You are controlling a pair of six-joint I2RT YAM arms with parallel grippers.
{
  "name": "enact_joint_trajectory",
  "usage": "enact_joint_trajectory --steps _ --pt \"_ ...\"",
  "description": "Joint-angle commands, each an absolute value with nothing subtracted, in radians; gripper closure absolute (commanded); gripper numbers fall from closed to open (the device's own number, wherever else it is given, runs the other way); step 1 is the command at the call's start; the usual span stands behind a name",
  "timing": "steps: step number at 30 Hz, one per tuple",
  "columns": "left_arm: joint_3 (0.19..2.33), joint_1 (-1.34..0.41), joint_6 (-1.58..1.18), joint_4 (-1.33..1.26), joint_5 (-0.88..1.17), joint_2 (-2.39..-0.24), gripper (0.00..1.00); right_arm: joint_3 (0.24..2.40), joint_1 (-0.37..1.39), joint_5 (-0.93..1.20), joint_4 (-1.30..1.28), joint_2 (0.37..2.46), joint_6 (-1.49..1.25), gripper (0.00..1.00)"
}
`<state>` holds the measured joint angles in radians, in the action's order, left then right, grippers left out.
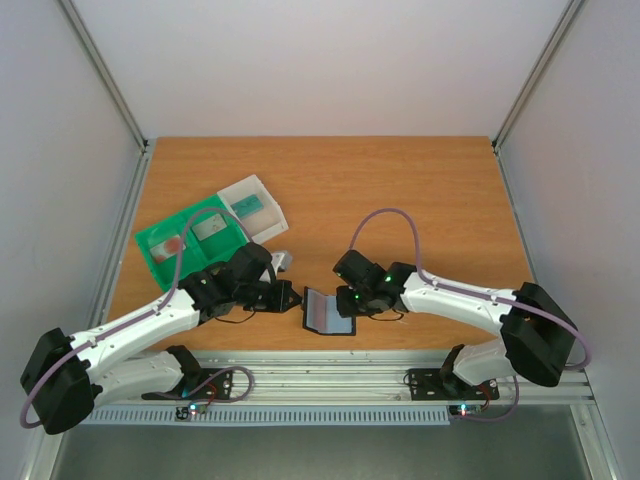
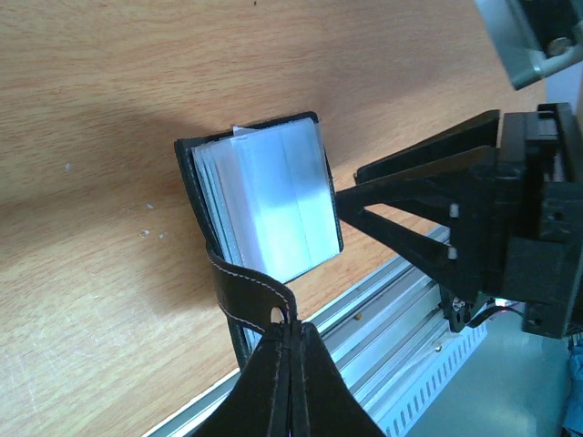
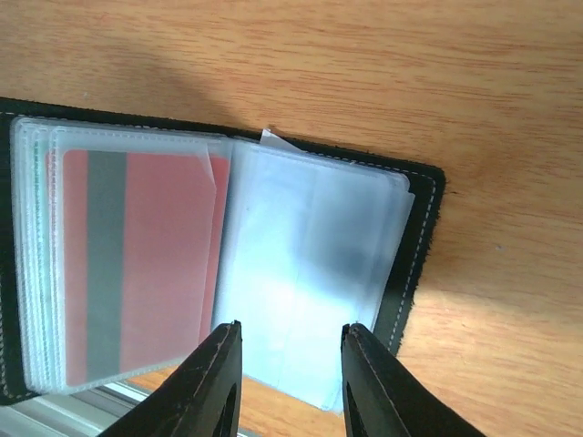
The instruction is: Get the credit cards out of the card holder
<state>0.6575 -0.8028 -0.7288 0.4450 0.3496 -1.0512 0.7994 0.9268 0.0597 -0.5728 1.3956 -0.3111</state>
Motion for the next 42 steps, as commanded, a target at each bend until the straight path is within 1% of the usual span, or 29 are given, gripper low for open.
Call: enact_joint_trajectory --steps 1,4,7,11,13,15,17,20,23,26,30,37,42 --pt "0.645 -0.802 -0.727 0.431 0.333 -1.038 1.0 0.827 0.936 0.014 -0.616 1.337 -0.306 0.7" --pt "0.641 -0.804 -0.727 0.431 0.328 -1.037 1.0 0.823 0.936 0.037 -0.585 1.318 -0.308 0.74" --pt "0.637 -0.803 -0.73 0.435 0.324 -1.034 1.0 0.801 0.936 0.087 -0.515 1.327 -0.317 0.75" --pt "0.639 -0.804 -0.732 0.45 0.313 -1.031 0.99 0.795 0.936 0.159 -0.429 1.386 -0.339 0.7" --pt "0.64 -0.803 -0.734 0.46 0.303 -1.027 0.96 0.792 0.936 0.177 -0.398 1.417 -0.349 0.69" --pt "0.641 -0.803 -0.738 0.47 0.29 -1.02 0.91 0.789 0.936 0.192 -0.37 1.445 -0.355 0.69" --pt "0.641 -0.803 -0.745 0.484 0.27 -1.013 0.82 0.787 0.936 0.205 -0.348 1.472 -0.358 0.72" --pt "0.643 -0.802 -0.76 0.496 0.244 -0.999 0.74 0.779 0.936 0.219 -0.318 1.5 -0.367 0.75" --pt "0.639 -0.802 -0.775 0.493 0.235 -0.995 0.61 0.766 0.936 0.228 -0.289 1.521 -0.376 0.77" --pt "0.631 -0.803 -0.785 0.465 0.251 -1.008 0.55 0.758 0.936 0.24 -0.27 1.542 -0.385 0.79" --pt "0.605 -0.802 -0.799 0.405 0.277 -1.027 0.53 0.741 0.936 0.231 -0.256 1.546 -0.388 0.82" --pt "0.516 -0.804 -0.836 0.216 0.335 -1.05 0.52 0.722 0.936 0.238 -0.228 1.557 -0.389 0.86" --pt "0.479 -0.802 -0.863 0.163 0.313 -1.065 0.5 0.715 0.936 0.247 -0.209 1.561 -0.387 0.88"
